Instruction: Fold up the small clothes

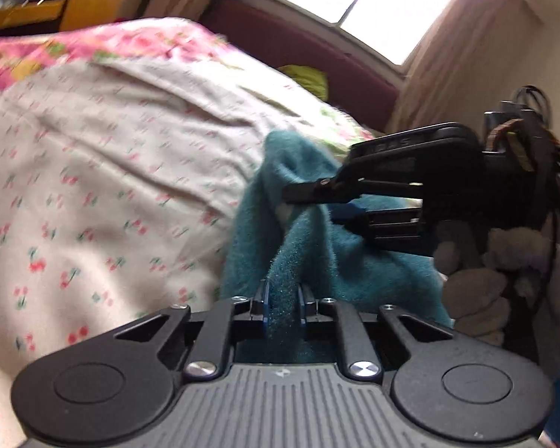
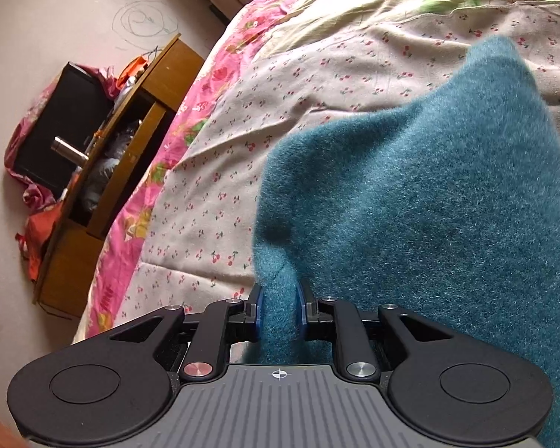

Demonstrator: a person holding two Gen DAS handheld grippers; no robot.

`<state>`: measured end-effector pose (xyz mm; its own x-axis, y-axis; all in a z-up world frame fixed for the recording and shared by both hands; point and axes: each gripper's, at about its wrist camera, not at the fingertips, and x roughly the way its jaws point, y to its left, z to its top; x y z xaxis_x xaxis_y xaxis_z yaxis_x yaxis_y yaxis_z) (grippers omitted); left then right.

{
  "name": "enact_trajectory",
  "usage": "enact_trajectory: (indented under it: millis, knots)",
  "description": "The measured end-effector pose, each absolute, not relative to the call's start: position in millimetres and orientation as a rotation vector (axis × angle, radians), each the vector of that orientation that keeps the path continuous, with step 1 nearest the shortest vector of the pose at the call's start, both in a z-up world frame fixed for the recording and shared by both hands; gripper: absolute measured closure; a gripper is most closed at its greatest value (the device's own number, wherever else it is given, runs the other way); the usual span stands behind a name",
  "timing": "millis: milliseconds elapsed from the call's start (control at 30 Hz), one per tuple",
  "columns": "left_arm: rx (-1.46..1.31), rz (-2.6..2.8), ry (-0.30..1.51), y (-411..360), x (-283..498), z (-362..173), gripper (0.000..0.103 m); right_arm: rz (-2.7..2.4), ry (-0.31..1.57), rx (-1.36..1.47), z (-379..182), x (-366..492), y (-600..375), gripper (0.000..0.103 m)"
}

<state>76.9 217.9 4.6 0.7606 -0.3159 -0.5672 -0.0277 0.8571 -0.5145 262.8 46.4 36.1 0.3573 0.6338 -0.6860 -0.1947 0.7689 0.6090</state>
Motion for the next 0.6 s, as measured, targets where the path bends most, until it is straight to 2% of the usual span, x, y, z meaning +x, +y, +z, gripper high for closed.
enact_trajectory:
  millis: [200,367,600]
  knots:
    - [-0.604,-0.077,0.744,228,83,-13,0.073,0.533,1.05,0.431,17,261,70,0.086]
    - [-0.551,-0.006,0.765,225,90,-11,0.072,0.543,0.977,0.303,31,246,92,0.079]
    - [-0.471,0.0,0.779,218,96,-5,0.07,0.576,0.805,0.434,82,185,-21,0.078]
